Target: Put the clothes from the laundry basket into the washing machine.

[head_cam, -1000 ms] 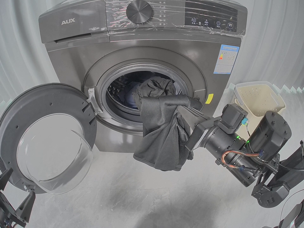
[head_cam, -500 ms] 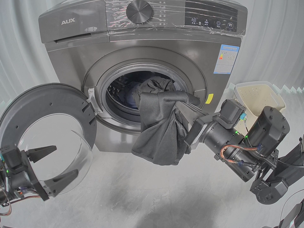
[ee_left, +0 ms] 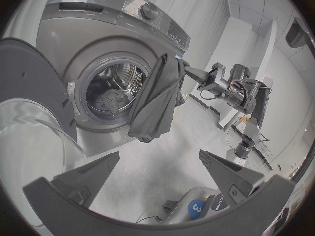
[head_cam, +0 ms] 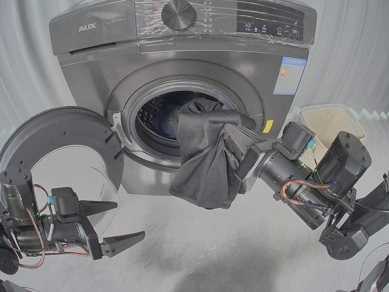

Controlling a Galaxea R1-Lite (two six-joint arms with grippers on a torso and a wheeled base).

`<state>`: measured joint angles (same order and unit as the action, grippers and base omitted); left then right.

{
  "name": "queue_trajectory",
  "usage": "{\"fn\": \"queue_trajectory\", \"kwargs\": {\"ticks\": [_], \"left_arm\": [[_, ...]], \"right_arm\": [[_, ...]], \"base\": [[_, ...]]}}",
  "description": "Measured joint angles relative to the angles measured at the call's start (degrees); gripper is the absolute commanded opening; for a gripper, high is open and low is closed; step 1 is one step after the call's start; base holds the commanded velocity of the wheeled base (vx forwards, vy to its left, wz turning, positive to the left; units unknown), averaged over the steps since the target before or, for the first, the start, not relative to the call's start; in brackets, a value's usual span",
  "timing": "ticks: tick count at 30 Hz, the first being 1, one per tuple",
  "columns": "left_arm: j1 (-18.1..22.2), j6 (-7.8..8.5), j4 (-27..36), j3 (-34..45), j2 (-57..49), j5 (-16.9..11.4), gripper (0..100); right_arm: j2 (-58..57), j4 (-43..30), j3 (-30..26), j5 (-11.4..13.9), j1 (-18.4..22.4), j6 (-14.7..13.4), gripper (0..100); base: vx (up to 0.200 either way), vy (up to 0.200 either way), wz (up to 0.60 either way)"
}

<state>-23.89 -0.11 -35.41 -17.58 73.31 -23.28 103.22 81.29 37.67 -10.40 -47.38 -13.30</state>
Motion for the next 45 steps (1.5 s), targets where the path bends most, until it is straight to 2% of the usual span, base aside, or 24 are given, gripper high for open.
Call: {"fn": "queue_trajectory", "kwargs": {"ticks": [11,21,33,45], "left_arm": [[-0.44,0.11,-4.33,-2.10,10.14,-0.41,100],[-1.10,-0.10,-12.07,-5.11,20.15,-0.13,100],[-1.73,-0.32,-14.20,-12.92,31.23,0.20,100],[-0.79,-0.35,-20.59,-16.63,40.05,0.71,100]], "right_arm": [[0.56,-0.09,0.74,-0.11,-0.44,0.02,0],[0.61,-0.09,0.61,-0.16,-0.55,0.02,0],[0.54,-0.05,0.72,-0.33,-1.69,0.13,0],[0.34,0.55,0.65,-0.30,-2.22,0.20,0]], "base": [[0.000,0.000,0.00],[0.000,0.000,0.00],[0.000,0.000,0.00],[0.000,0.000,0.00]]}}
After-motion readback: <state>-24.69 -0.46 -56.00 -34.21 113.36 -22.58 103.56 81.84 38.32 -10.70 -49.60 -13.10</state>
